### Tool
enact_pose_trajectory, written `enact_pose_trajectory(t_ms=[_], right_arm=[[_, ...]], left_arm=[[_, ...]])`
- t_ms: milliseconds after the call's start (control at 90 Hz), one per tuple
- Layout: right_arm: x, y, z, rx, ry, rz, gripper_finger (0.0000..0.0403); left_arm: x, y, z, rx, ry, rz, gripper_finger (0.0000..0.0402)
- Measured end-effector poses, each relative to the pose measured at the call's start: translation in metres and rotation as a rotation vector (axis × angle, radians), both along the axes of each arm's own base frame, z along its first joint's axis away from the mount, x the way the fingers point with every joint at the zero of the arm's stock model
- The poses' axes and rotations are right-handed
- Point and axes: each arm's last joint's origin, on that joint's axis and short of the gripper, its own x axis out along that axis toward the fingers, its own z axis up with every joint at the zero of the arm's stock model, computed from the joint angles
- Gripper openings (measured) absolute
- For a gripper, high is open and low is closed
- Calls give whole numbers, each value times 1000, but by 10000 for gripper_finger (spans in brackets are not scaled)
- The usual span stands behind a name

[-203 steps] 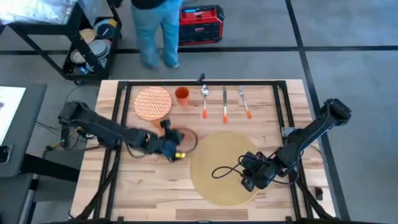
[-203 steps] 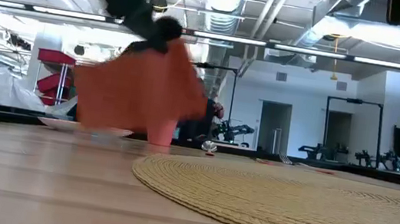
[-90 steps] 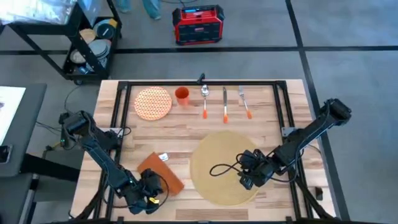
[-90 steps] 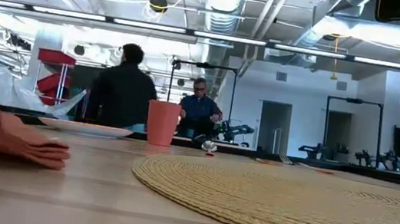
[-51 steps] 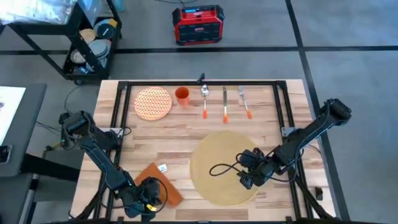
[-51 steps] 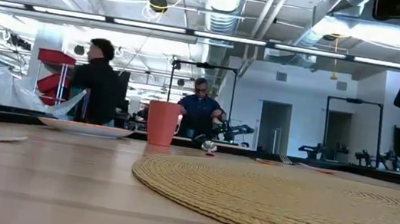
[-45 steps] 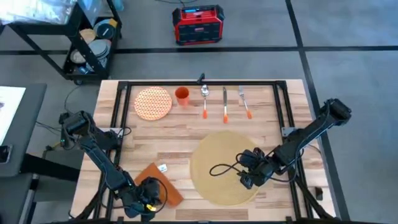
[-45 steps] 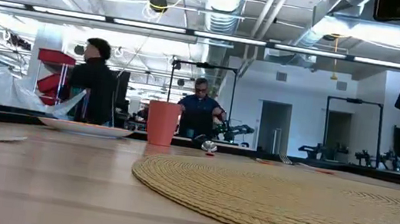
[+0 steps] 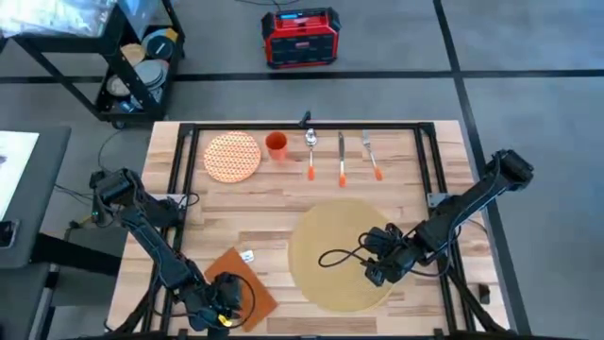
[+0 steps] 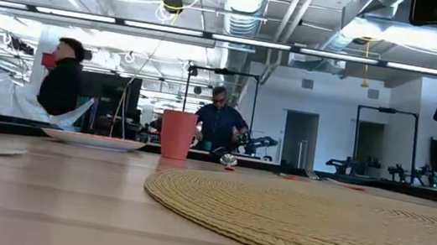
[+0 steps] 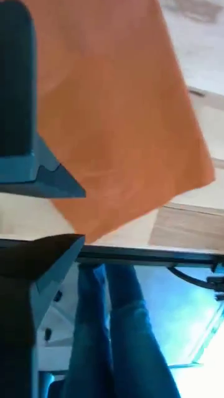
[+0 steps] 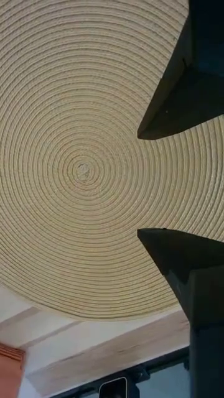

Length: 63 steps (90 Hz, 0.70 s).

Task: Set table place
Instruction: Move the orange table napkin to left of the table

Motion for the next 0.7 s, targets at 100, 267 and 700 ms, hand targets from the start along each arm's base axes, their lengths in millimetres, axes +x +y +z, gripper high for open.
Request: enact_pose_trajectory(t_ms=[100, 267, 700], right_arm=[[0, 0, 0, -2, 2, 0, 235], [1, -1, -2, -15, 11, -6, 227], [13, 6, -36, -70, 128, -5, 185]], left_arm=[[-7, 5, -5, -20, 116, 154, 118], [-28, 29, -20, 34, 340, 694, 89], [-44, 40, -20, 204, 572, 637, 0]])
